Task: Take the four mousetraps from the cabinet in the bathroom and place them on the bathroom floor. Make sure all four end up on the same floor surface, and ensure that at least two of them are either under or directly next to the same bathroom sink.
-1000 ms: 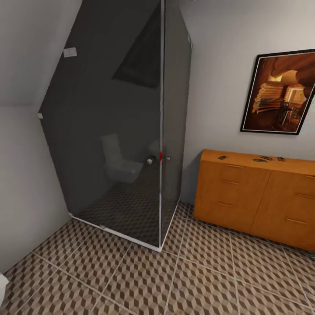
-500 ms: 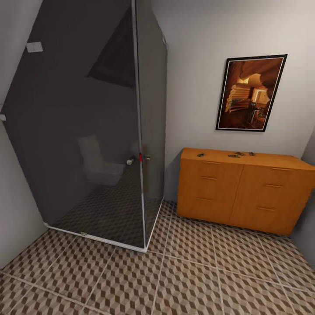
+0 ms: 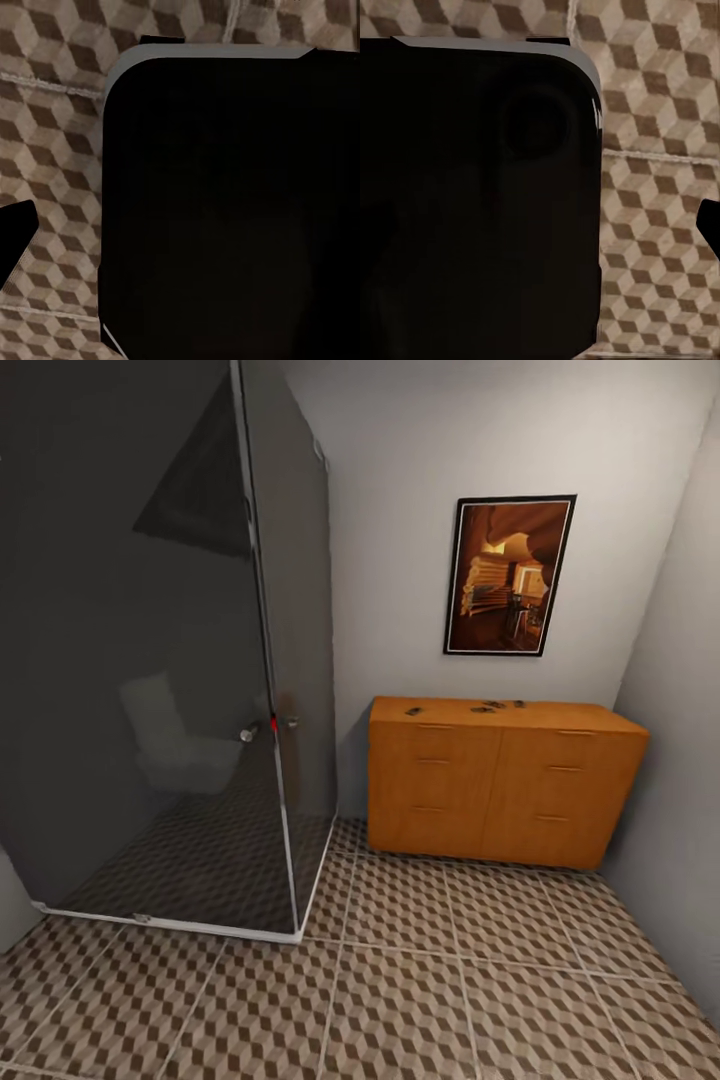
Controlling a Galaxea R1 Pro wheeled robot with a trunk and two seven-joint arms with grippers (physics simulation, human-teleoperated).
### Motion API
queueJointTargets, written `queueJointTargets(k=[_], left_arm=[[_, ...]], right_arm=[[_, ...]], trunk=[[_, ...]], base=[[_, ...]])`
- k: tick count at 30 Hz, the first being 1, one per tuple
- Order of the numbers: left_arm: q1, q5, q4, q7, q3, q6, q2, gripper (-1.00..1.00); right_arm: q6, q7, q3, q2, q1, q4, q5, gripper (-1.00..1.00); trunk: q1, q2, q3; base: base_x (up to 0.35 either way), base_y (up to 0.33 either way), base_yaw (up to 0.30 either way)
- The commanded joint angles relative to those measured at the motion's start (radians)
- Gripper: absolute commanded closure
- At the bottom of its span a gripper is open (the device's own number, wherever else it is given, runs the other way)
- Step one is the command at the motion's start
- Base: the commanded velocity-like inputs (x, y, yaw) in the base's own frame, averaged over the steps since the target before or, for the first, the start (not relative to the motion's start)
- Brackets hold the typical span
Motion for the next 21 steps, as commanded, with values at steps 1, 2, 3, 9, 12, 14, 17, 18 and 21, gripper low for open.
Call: queueJointTargets(k=[1,2,3,9,12,14,17,18,21], left_arm=[[0.000,0.006,0.000,0.000,0.001,-0.003,0.000,-1.00],[0.000,0.006,0.000,0.000,0.001,-0.003,0.000,-1.00],[0.000,0.006,0.000,0.000,0.001,-0.003,0.000,-1.00],[0.000,0.006,0.000,0.000,0.001,-0.003,0.000,-1.00],[0.000,0.006,0.000,0.000,0.001,-0.003,0.000,-1.00],[0.000,0.006,0.000,0.000,0.001,-0.003,0.000,-1.00],[0.000,0.006,0.000,0.000,0.001,-0.002,0.000,-1.00],[0.000,0.005,0.000,0.000,0.001,-0.002,0.000,-1.00],[0.000,0.006,0.000,0.000,0.000,0.001,0.000,-1.00]], right_arm=[[-0.003,-0.001,-0.001,0.000,0.000,0.000,-0.001,-1.00],[-0.003,-0.001,0.000,0.000,0.000,0.000,-0.001,-1.00],[-0.003,-0.001,0.000,0.000,0.000,0.000,-0.001,-1.00],[-0.003,-0.001,-0.001,0.000,0.000,0.000,-0.001,-1.00],[-0.003,-0.001,-0.001,0.000,0.000,0.000,-0.001,-1.00],[-0.003,-0.001,-0.001,0.000,0.000,0.000,-0.001,-1.00],[-0.003,-0.001,-0.001,0.000,0.000,0.000,-0.001,-1.00],[-0.003,-0.001,-0.001,0.000,0.000,0.000,-0.001,-1.00],[-0.003,-0.001,-0.001,0.000,0.000,0.000,-0.001,-1.00]], trunk=[[0.000,0.000,-0.001],[0.000,0.000,-0.001],[0.000,0.000,-0.001],[0.000,0.000,-0.001],[0.000,0.000,-0.001],[0.000,0.000,-0.001],[0.000,0.000,-0.001],[0.000,0.000,-0.001],[0.000,0.000,-0.001]], base=[[0.000,0.000,-0.284],[0.000,0.000,-0.284],[0.000,0.000,-0.284],[0.000,0.000,-0.284],[0.000,0.000,-0.284],[0.000,0.000,-0.284],[0.000,0.000,-0.284],[0.022,0.000,-0.276],[0.145,-0.058,-0.161]])
